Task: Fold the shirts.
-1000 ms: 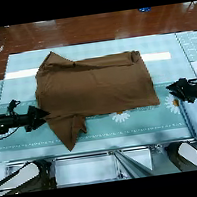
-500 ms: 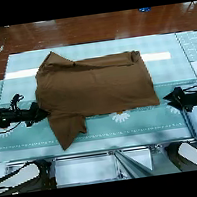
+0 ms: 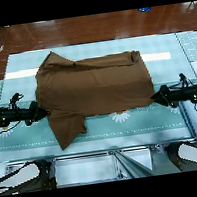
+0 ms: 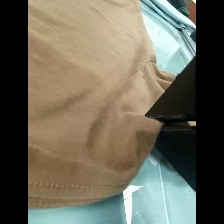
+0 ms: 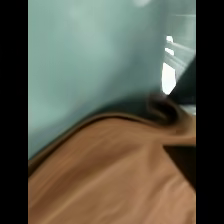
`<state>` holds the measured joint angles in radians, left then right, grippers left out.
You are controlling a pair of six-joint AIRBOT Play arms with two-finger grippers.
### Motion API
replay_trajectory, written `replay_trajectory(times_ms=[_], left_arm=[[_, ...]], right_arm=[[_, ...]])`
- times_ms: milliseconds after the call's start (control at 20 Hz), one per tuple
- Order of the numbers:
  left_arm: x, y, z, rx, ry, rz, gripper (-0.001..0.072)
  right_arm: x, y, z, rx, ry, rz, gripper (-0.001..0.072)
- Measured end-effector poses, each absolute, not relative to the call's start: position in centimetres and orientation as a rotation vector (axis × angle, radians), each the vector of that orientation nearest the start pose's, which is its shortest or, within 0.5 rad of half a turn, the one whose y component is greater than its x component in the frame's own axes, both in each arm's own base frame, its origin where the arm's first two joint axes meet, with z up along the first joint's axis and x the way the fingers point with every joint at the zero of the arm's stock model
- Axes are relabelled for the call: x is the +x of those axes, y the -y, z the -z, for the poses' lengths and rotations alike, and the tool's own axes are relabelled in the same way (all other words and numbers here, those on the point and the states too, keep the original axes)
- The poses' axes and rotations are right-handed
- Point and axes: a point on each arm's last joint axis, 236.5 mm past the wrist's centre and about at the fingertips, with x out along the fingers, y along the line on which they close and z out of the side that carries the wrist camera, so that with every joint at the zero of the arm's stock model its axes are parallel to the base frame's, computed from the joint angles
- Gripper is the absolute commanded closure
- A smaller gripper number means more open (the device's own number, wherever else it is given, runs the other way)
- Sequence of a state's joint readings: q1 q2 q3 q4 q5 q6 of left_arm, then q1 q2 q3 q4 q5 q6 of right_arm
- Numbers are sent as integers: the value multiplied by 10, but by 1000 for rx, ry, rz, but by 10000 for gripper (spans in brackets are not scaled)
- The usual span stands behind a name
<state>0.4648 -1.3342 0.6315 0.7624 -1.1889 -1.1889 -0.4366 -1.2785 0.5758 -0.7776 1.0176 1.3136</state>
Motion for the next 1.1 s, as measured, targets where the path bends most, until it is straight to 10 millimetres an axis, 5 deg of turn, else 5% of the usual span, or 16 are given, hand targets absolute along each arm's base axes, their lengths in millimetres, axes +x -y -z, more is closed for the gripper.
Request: replay_trajectory(times_ms=[150, 300, 400, 600, 700, 800, 950, 1100], left_arm=[[289, 34, 85, -971, -1414, 214, 690], [335, 23, 33, -942, -1261, 273, 691], [378, 14, -33, -906, -1073, 331, 691], [431, 1, -219, -676, -622, 426, 691], [429, -3, -311, -515, -413, 412, 691], [406, -1, -391, -367, -240, 378, 691], [350, 13, -471, -213, -63, 321, 691], [282, 33, -519, -77, 67, 259, 691]], right_arm=[[329, -41, 84, 914, -1304, -129, 686], [384, -46, 17, 790, -1181, -273, 687], [420, -42, -52, 685, -1052, -336, 687], [458, -18, -222, 422, -718, -324, 687], [446, -10, -302, 324, -556, -282, 687], [419, -8, -362, 245, -429, -245, 687], [366, -4, -422, 137, -295, -172, 686], [309, -6, -458, 61, -210, -114, 686]])
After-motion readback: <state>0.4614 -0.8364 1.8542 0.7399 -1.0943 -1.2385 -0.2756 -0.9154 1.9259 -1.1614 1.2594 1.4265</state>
